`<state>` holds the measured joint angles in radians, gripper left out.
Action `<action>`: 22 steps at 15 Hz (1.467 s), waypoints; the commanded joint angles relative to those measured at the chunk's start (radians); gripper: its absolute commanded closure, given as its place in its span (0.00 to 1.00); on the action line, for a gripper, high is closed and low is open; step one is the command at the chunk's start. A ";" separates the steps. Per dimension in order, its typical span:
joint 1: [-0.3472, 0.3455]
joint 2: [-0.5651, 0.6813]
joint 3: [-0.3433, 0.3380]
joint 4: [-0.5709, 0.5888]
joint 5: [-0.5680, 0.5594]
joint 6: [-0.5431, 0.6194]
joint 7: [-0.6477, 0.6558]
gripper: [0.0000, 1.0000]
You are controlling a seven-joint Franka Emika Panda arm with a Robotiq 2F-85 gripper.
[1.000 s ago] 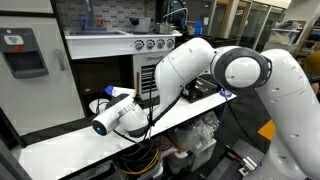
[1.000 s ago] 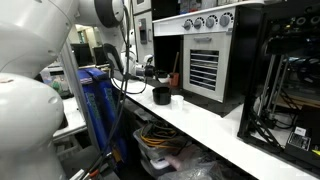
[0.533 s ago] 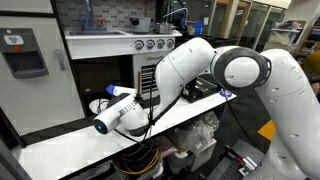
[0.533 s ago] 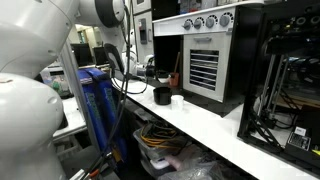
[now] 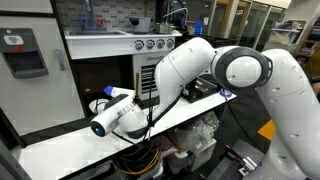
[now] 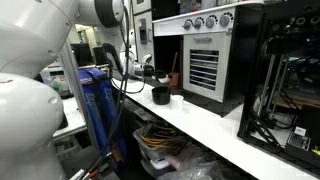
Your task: Use the spoon to stir the black cup
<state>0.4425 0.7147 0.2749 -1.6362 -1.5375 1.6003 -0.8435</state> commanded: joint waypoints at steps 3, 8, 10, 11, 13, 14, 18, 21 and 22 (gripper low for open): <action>0.010 -0.004 0.029 0.000 0.020 0.038 0.018 0.97; 0.027 0.003 0.043 0.013 0.021 0.043 0.019 0.97; 0.032 0.004 0.044 0.016 0.021 0.046 0.018 0.97; 0.033 0.005 0.044 0.016 0.021 0.047 0.019 0.97; 0.034 0.004 0.041 0.015 0.019 0.047 0.018 0.97; 0.033 0.003 0.039 0.013 0.018 0.046 0.019 0.97; 0.027 -0.005 0.032 -0.001 0.014 0.042 0.025 0.97; 0.020 -0.014 0.024 -0.016 0.012 0.039 0.033 0.97; 0.018 -0.016 0.021 -0.020 0.011 0.038 0.035 0.97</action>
<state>0.4762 0.7153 0.3058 -1.6284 -1.5361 1.6127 -0.8307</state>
